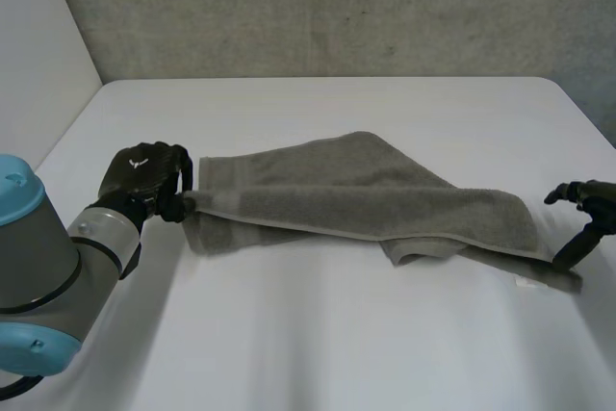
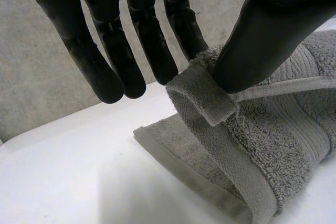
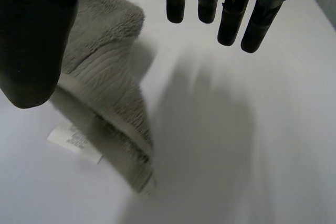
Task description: Fold the towel.
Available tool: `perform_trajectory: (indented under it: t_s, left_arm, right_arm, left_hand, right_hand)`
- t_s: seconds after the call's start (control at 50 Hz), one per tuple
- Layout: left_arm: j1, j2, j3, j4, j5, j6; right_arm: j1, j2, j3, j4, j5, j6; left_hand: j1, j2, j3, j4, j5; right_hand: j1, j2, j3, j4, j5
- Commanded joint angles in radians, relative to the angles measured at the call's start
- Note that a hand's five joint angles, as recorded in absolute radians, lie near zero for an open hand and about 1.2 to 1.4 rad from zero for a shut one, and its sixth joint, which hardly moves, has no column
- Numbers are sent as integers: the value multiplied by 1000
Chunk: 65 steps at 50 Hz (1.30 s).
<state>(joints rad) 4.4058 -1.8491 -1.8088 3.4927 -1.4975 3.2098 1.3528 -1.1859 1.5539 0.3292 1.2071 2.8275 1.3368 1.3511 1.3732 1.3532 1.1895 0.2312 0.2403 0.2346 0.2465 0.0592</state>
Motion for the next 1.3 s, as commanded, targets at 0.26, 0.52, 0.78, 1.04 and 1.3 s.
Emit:
perform_trajectory:
  t_s: [0.26,0.52,0.78,1.04,1.3]
  left_arm:
    - [-9,-1,-4,0,2,-1]
    - [-9,2,-4,-3,6,1]
    - [-14,162,26,-11,10,5]
    - [-8,95,55,-96,48,18]
    - [-12,-182,526,-156,34,16]
  right_arm:
    - [19,11,135,-189,-8,-11]
    - [17,29,100,-308,19,73]
    - [103,-380,-97,-256,-70,147]
    - [336,-20,-374,225,168,-476]
    - [493,180,-710,-219,345,-574]
  left_hand:
    - [59,45,23,43,32]
    - [59,45,23,43,32]
    - [59,45,23,43,32]
    - [59,45,23,43,32]
    - [59,45,23,43,32]
  right_hand:
    - [85,76,82,70,83]
    - [1165,1156,1162,1150,1163]
    - [1165,1156,1162,1150,1163]
    - [1165,1156,1162,1150,1163]
    - [1165,1156,1162,1150,1163]
